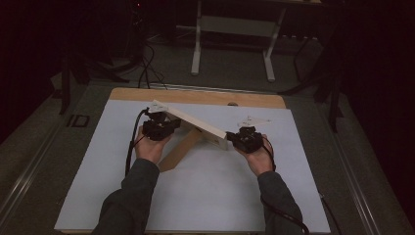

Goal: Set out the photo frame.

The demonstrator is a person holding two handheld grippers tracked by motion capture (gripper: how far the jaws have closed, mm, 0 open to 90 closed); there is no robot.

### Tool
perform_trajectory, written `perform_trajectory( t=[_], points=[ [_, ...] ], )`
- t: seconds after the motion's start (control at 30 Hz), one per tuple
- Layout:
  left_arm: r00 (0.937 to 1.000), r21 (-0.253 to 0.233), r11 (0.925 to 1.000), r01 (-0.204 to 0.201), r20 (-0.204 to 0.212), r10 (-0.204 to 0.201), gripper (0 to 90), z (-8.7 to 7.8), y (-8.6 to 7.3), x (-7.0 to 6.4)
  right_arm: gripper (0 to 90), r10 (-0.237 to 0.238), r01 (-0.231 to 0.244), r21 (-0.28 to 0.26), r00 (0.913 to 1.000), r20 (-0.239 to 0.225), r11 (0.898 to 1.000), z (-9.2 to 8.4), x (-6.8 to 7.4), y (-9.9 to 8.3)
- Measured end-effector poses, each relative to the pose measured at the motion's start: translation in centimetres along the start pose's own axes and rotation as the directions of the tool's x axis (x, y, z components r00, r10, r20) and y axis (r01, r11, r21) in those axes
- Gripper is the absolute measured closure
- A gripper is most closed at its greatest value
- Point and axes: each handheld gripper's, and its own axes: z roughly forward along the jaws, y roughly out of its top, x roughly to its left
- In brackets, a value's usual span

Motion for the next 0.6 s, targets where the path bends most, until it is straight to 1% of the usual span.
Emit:
perform_trajectory(
  t=[0.1,0.3,0.6],
  points=[
    [0.9998,-0.006,1.0000,0.002,0.020,-0.002,90.0,0.0,0.0,-0.2,89.9,-0.008,0.008,0.000,1.0000,-0.004,1.000,-0.1,0.1,0.0],
    [0.9994,-0.015,0.9999,0.003,0.034,-0.003,90.0,0.1,0.0,-0.6,89.9,-0.007,0.007,-0.003,0.9999,-0.015,1.000,-0.1,0.3,-0.1],
    [0.9987,-0.018,0.9996,-0.021,0.045,0.022,90.0,0.1,0.1,-1.4,89.9,-0.019,0.019,-0.006,0.9994,-0.028,1.000,0.0,0.7,-0.1]
  ],
)
